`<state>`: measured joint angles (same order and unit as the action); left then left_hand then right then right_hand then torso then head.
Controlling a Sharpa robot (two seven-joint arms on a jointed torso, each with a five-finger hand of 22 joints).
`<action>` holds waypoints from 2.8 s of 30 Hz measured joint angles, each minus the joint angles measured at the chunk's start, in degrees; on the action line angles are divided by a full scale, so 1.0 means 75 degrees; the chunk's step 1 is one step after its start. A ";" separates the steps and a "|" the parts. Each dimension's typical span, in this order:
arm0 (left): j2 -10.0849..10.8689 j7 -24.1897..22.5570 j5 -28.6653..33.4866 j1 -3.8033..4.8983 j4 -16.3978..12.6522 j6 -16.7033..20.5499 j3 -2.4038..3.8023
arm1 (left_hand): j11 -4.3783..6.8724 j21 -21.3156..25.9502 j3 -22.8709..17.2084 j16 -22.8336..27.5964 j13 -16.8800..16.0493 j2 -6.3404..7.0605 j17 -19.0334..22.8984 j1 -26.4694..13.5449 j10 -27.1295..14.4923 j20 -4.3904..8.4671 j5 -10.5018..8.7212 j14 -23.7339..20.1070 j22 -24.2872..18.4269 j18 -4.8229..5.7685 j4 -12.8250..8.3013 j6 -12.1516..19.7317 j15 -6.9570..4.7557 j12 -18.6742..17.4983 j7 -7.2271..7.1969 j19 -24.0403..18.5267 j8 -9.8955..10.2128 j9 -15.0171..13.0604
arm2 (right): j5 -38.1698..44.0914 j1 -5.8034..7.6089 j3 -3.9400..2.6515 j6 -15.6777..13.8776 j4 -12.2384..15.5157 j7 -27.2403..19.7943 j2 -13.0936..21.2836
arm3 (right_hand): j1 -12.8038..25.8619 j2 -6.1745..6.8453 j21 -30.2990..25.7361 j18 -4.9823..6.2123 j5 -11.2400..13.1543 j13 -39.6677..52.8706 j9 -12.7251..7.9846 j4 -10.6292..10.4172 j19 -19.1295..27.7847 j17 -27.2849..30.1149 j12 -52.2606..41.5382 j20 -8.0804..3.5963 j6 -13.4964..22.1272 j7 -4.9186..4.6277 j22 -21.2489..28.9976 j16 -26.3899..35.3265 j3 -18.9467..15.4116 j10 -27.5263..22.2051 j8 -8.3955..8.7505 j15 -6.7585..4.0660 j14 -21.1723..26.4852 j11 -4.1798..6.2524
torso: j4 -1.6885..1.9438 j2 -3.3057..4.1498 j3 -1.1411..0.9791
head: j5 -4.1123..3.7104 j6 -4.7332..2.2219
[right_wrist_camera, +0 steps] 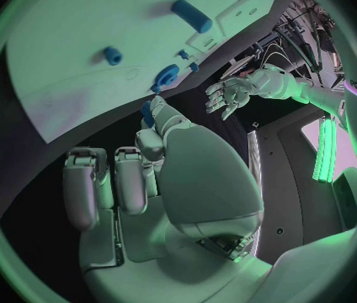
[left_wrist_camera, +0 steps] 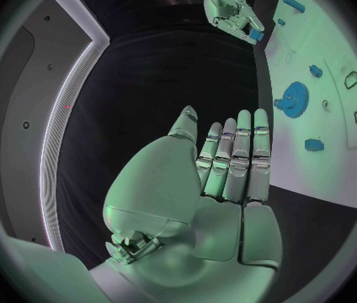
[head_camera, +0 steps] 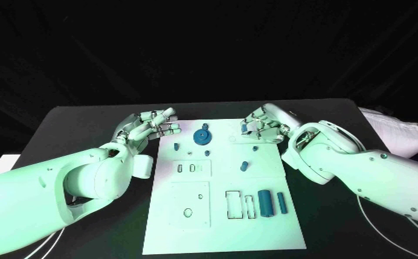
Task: Assemble the parts on the task board
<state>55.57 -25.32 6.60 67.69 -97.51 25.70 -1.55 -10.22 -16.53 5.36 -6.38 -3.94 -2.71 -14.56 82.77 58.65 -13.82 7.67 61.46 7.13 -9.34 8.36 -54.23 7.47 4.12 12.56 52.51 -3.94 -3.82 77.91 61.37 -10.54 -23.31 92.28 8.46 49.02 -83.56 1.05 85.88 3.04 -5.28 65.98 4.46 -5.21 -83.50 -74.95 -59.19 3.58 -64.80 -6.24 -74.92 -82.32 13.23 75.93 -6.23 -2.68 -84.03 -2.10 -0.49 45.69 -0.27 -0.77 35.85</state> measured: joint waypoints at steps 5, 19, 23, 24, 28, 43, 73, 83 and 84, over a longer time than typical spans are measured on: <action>-0.0034 0.0001 0.0008 0.0000 0.0070 -0.0003 0.0000 | 0.0000 0.0000 0.0000 0.0000 0.0000 0.0000 0.0000 0.0000 0.0000 0.0000 0.0000 0.0000 0.0000 0.0001 0.0000 0.0000 0.0000 0.0000 0.0000 0.0000 0.0000 0.0000 | 0.0359 0.0001 0.0129 -0.0030 0.0375 0.0719 -0.0473 | 0.0002 0.0000 0.0000 0.0000 0.0006 0.0000 0.0000 0.0000 0.0000 0.0000 0.0000 0.0000 0.0001 0.0002 0.0000 0.0042 0.0000 -0.0027 0.0000 0.0000 0.0000 0.0027 | 0.0021 -0.0035 0.0031 | 0.0051 0.0073; -0.0089 0.0001 0.0019 0.0000 0.0153 -0.0013 -0.0001 | 0.0000 0.0000 0.0000 0.0000 0.0000 0.0000 0.0000 0.0000 0.0000 0.0000 0.0000 0.0000 0.0000 0.0001 0.0000 0.0000 0.0000 0.0000 0.0000 0.0000 0.0000 0.0000 | 0.1182 -0.0203 0.0608 0.0101 0.0321 0.1872 -0.1617 | 0.0075 0.0013 0.0000 0.0000 -0.0084 0.0000 0.0000 -0.0010 0.0000 0.0002 0.0084 0.0000 0.0005 0.0006 0.0001 0.0042 0.0052 0.0002 0.0000 0.0001 0.0000 0.0055 | 0.0067 -0.0092 0.0095 | 0.0159 0.0215; -0.0102 0.0001 0.0021 0.0000 0.0155 -0.0016 -0.0001 | 0.0000 0.0000 0.0000 0.0000 0.0000 0.0000 0.0000 0.0000 0.0000 0.0000 0.0000 0.0000 0.0000 0.0001 0.0000 0.0000 0.0000 0.0000 0.0000 0.0000 0.0000 0.0000 | 0.1346 -0.0291 0.0650 0.0173 0.0267 0.2003 -0.1774 | 0.0086 0.0023 -0.0030 0.0000 -0.0093 -0.0001 0.0000 0.0002 0.0000 0.0002 0.0090 0.0001 0.0017 0.0018 0.0002 0.0072 0.0064 0.0013 0.0000 0.0001 0.0000 0.0067 | 0.0076 -0.0092 0.0094 | 0.0180 0.0231; -0.0102 0.0001 0.0022 0.0000 0.0155 -0.0017 -0.0001 | 0.0000 0.0000 0.0000 0.0000 0.0000 0.0000 0.0000 0.0000 0.0000 0.0000 0.0000 0.0000 0.0000 0.0001 0.0000 0.0000 0.0000 0.0000 0.0000 0.0000 0.0000 0.0000 | 0.1378 -0.0308 0.0657 0.0191 0.0261 0.2027 -0.1799 | 0.0086 0.0023 -0.0030 0.0000 -0.0093 -0.0001 0.0000 0.0010 0.0017 0.0002 0.0090 -0.0016 0.0017 0.0018 0.0002 0.0072 0.0072 0.0013 0.0000 0.0001 0.0000 0.0067 | 0.0077 -0.0090 0.0092 | 0.0185 0.0240; -0.0093 0.0001 0.0026 0.0000 0.0157 -0.0018 -0.0001 | 0.0000 0.0000 0.0000 0.0000 0.0000 0.0000 0.0000 0.0000 0.0000 0.0000 0.0000 0.0000 0.0000 0.0001 0.0000 0.0000 0.0000 0.0000 0.0000 0.0000 0.0000 0.0000 | 0.1496 -0.0380 0.0683 0.0264 0.0252 0.2100 -0.1878 | 0.0143 0.0045 -0.0030 0.0000 -0.0094 -0.0069 0.0000 0.0010 0.0028 0.0003 0.0098 -0.0027 0.0020 0.0022 0.0002 0.0072 0.0072 0.0013 0.0000 0.0001 0.0000 0.0067 | 0.0067 -0.0085 0.0086 | 0.0212 0.0302; -0.0098 0.0006 0.0037 0.0000 0.0155 -0.0022 -0.0001 | 0.0000 0.0000 0.0000 0.0000 0.0000 0.0000 0.0000 0.0000 0.0000 0.0000 0.0000 0.0000 0.0000 0.0000 0.0000 0.0000 0.0000 0.0000 0.0000 0.0000 0.0000 0.0000 | 0.1704 -0.0510 0.0722 0.0495 0.0165 0.2194 -0.2034 | 0.0315 0.0132 -0.0030 0.0000 -0.0172 -0.0256 0.0000 -0.0010 0.0028 0.0004 0.0120 -0.0027 0.0024 0.0064 0.0002 0.0072 0.0092 0.0069 0.0001 0.0001 0.0000 0.0120 | 0.0050 -0.0082 0.0075 | 0.0261 0.0374; -0.0100 0.0024 0.0045 -0.0001 0.0145 -0.0033 -0.0001 | 0.0000 0.0000 0.0000 0.0000 0.0000 0.0000 0.0000 0.0000 0.0000 0.0000 0.0000 0.0000 0.0000 0.0001 0.0000 0.0000 0.0000 0.0000 0.0000 0.0000 0.0000 0.0000 | 0.2057 -0.0535 0.0736 0.0650 0.0047 0.2180 -0.2097 | 0.0706 0.0750 -0.0097 0.0000 -0.0659 -0.0490 0.0025 0.0125 0.0113 0.0006 0.0535 0.0059 0.0126 -0.0071 -0.0002 0.0192 0.0059 -0.0073 0.0127 0.0001 0.0001 0.0041 | 0.0056 -0.0083 0.0078 | 0.0297 0.0436; -0.0097 0.0042 0.0046 -0.0001 0.0143 -0.0036 -0.0001 | 0.0000 0.0000 0.0000 0.0000 0.0000 0.0000 0.0000 0.0000 0.0000 0.0000 0.0000 0.0000 0.0000 0.0000 0.0000 0.0000 0.0000 0.0000 0.0000 0.0000 0.0000 0.0000 | 0.2137 -0.0533 0.0752 0.0634 0.0033 0.2180 -0.2105 | 0.0938 0.0982 -0.0159 0.0000 -0.0673 -0.0577 0.0012 -0.0012 0.0141 0.0004 0.0651 0.0087 0.0283 -0.0086 -0.0001 0.0266 -0.0163 -0.0127 0.0215 0.0001 0.0001 0.0040 | 0.0057 -0.0083 0.0078 | 0.0319 0.0448; -0.0097 0.0043 0.0046 -0.0001 0.0142 -0.0036 -0.0001 | 0.0000 0.0000 0.0000 0.0000 0.0000 0.0000 0.0000 0.0000 0.0000 0.0000 0.0000 0.0000 0.0000 0.0000 0.0000 0.0000 0.0000 0.0000 0.0000 0.0000 0.0000 0.0000 | 0.2139 -0.0534 0.0754 0.0624 0.0031 0.2180 -0.2107 | 0.0947 0.0991 -0.0158 0.0001 -0.0673 -0.0582 0.0012 -0.0011 0.0153 0.0003 0.0651 0.0099 0.0291 -0.0094 -0.0001 0.0266 -0.0163 -0.0127 0.0215 0.0001 0.0001 0.0040 | 0.0057 -0.0083 0.0078 | 0.0319 0.0447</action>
<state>54.84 -24.99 6.94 67.69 -96.44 25.43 -1.56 -10.22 -16.52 5.36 -6.38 -3.94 -2.71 -14.56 82.77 58.65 -13.82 7.67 61.46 7.13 -9.34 8.36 -54.23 7.47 4.12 12.56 52.51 -3.94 -3.82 93.95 57.36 -4.88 -18.63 92.52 24.80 33.22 -76.45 8.49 84.70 3.05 -10.32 61.62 4.55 -5.30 -82.35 -74.93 -54.31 4.32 -62.62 -6.95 -74.93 -80.32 12.01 74.97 -4.62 -2.67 -84.02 -1.80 -0.07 45.07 0.31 1.62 39.20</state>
